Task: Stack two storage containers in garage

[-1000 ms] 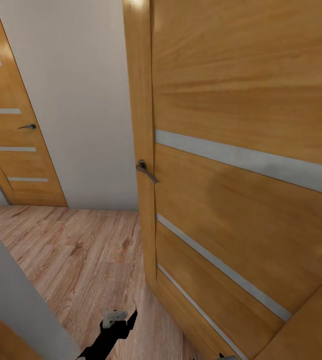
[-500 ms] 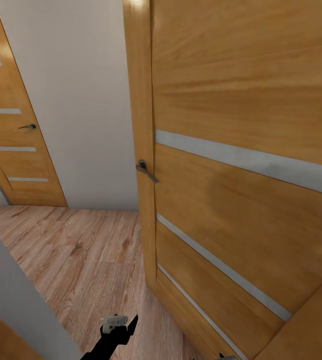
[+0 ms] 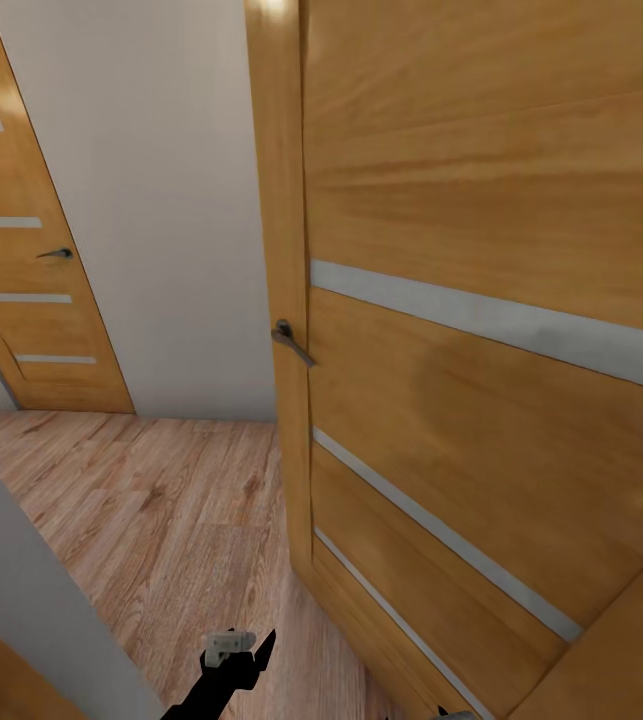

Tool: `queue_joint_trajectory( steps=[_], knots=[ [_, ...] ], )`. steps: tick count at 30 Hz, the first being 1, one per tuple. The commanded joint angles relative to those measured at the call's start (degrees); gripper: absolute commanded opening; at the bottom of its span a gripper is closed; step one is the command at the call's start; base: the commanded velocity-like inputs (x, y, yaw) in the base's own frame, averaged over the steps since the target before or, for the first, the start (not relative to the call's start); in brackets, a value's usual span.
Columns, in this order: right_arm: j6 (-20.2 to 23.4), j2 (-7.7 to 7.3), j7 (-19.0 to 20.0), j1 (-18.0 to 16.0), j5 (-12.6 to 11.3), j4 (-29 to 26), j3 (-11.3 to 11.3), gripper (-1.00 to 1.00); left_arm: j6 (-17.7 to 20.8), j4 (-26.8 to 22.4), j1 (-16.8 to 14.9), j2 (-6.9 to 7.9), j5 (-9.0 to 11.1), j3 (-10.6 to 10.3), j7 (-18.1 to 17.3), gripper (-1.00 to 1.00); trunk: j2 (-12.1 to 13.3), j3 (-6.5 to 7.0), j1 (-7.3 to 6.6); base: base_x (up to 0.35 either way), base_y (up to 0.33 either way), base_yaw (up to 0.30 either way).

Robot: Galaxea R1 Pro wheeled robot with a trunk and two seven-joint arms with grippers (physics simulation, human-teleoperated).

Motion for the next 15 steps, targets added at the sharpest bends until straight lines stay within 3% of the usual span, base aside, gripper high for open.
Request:
queue_joint_trajectory(
  steps=[1, 15],
  knots=[
    [-0.17, -0.02, -0.27, -0.04, -0.04, 0.05, 0.28, 1.0, -0.14, 0.1, -0.05, -0.01, 0.61, -0.33, -0.32, 1.0, -0.03, -0.05, 0.0, 0.0, 0.0, 0.0],
    [-0.2, -0.02, -0.27, -0.04, -0.04, 0.05, 0.28, 1.0, 0.01, 0.1, -0.05, 0.08, 0.61, -0.33, -0.31, 1.0, -0.03, -0.05, 0.0, 0.0, 0.0, 0.0]
  ],
)
